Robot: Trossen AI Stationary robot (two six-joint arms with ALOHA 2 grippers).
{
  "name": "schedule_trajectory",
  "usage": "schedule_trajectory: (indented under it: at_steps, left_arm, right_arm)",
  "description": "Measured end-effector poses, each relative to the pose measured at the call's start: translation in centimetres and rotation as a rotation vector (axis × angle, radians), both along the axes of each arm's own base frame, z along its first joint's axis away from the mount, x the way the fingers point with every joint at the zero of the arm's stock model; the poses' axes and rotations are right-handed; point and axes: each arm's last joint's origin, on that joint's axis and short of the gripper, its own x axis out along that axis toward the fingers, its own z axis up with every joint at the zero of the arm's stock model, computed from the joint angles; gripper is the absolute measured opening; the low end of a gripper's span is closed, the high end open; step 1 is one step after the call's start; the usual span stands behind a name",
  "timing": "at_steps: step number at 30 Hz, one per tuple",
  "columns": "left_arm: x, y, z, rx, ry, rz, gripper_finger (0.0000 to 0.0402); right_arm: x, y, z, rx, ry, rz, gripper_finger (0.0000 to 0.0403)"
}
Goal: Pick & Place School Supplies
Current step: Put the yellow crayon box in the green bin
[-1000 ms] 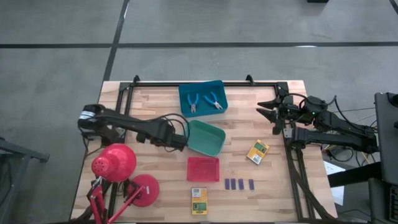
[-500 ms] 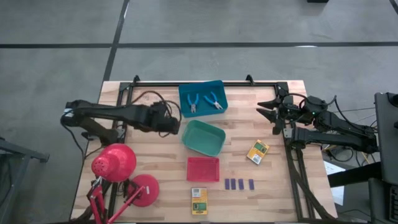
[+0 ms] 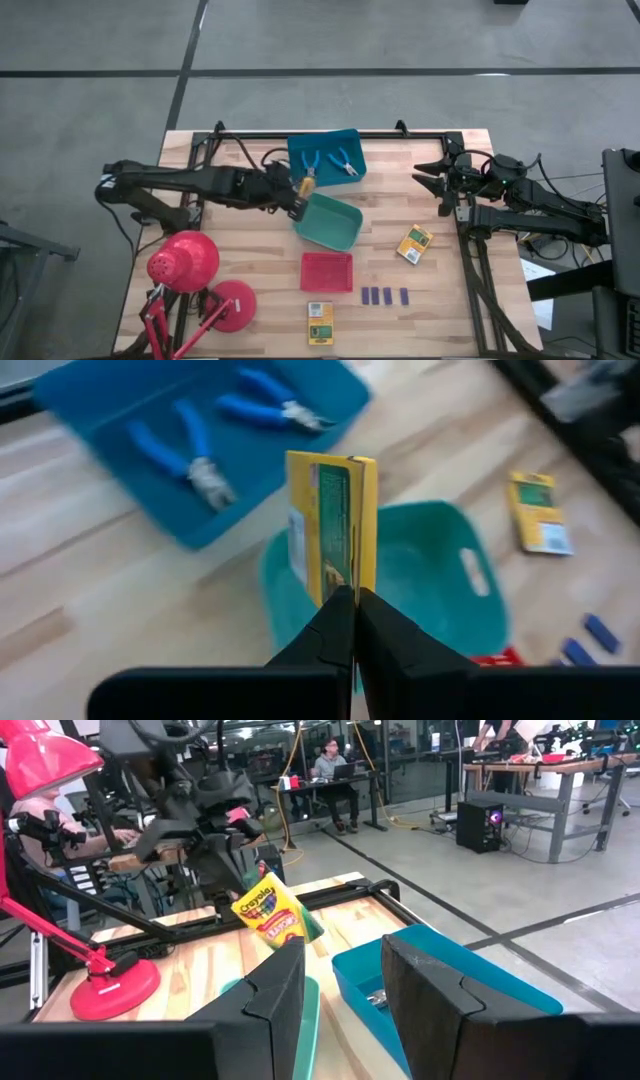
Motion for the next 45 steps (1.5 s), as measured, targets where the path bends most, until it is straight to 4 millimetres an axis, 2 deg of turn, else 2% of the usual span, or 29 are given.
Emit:
schedule_trajectory:
  at_steps: [7, 20, 32, 39, 45]
  left_arm:
    - [2.1, -0.4, -0.5, -0.013, -0.049, -0.127, 0.0007]
    - [5.8, -1.1, -4.1, -0.108, -0.013, -0.248, 0.0007]
    - [7.1, -1.6, -6.3, -0.172, 0.040, -0.268, 0.0007]
    - [7.6, -1.7, -7.1, -0.147, 0.065, -0.302, 0.0008]
    - [7.6, -1.7, -7.3, -0.147, 0.069, -0.302, 0.0040]
  right_arm:
    - [0.0, 0.0, 0.0, 0.000, 0.000, 0.000, 0.0128]
    - [0.0, 0.0, 0.0, 0.000, 0.000, 0.000, 0.0128]
    - [0.0, 0.0, 0.0, 0.000, 0.000, -0.001, 0.0128]
    - [0.0, 0.0, 0.0, 0.000, 0.000, -0.001, 0.0128]
    - [0.0, 0.0, 0.0, 0.000, 0.000, 0.000, 0.0128]
